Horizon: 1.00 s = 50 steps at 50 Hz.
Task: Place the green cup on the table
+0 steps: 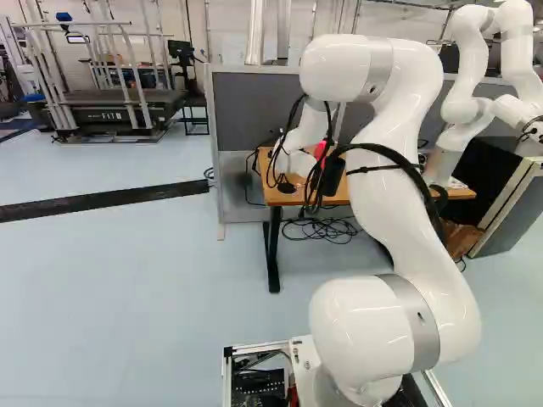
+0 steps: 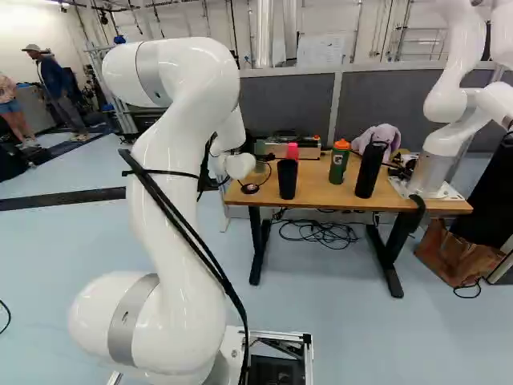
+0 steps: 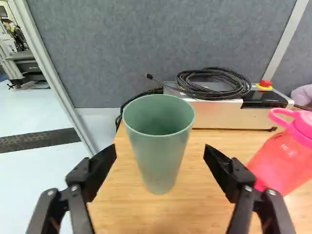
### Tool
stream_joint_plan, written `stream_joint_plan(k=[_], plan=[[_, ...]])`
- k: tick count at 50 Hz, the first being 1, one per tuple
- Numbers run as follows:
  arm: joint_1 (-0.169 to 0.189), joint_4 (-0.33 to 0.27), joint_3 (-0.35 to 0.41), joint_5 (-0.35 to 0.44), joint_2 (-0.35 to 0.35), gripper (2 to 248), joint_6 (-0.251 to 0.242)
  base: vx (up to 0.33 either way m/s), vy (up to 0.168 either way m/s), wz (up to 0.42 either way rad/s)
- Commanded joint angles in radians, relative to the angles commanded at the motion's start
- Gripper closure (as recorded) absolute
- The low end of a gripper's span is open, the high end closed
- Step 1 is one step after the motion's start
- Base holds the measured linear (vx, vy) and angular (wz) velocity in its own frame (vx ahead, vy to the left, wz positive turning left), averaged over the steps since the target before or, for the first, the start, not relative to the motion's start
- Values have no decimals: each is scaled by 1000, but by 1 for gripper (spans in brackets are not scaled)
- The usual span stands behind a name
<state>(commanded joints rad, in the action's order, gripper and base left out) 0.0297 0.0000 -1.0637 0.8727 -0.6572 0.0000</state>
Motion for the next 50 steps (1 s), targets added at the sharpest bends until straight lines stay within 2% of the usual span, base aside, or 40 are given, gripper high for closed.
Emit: stream_joint_plan(k=[1, 12, 50], plan=[[0, 0, 0, 0, 0, 5, 0, 0, 0, 0], [0, 0, 18, 0, 23, 3, 0, 0, 0, 0], [-13, 0, 243, 0, 238, 3, 0, 0, 0, 0]])
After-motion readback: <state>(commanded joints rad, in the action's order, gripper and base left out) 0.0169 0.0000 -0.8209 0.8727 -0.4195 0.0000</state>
